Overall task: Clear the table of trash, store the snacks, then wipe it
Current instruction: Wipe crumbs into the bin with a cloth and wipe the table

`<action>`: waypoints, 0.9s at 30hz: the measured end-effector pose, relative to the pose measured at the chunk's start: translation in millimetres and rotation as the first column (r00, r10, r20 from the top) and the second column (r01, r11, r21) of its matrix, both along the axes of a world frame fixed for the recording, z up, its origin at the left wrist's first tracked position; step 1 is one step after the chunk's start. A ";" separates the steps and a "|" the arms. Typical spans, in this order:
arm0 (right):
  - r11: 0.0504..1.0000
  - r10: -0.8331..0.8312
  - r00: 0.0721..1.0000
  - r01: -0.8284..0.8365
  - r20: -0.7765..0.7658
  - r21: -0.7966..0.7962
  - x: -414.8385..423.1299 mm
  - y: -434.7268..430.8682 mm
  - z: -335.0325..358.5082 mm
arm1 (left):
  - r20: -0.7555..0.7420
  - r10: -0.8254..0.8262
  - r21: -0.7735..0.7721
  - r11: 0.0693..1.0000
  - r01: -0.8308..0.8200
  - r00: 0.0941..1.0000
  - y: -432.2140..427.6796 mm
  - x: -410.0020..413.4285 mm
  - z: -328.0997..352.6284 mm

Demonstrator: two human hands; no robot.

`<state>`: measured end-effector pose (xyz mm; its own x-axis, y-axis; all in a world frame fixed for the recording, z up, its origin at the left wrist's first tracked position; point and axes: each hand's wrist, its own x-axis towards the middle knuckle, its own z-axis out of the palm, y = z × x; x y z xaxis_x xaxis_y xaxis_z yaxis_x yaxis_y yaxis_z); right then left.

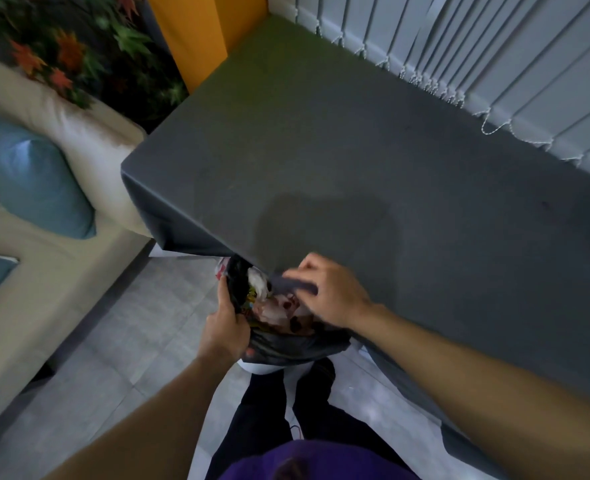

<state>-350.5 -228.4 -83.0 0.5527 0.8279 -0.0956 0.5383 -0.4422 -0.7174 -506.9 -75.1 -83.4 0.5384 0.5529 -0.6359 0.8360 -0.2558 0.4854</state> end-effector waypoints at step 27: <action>0.909 -0.414 0.908 0.408 0.068 0.086 77.0 160.4 -9.4 | 0.014 0.158 0.070 0.985 -0.159 0.987 129.8 -0.6 4.4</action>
<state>-273.5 -68.0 -92.4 0.8489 0.5284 0.0134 0.3779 -0.5889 -0.7145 -507.5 54.7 -79.0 0.4452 0.6753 -0.5880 0.8649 -0.1543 0.4777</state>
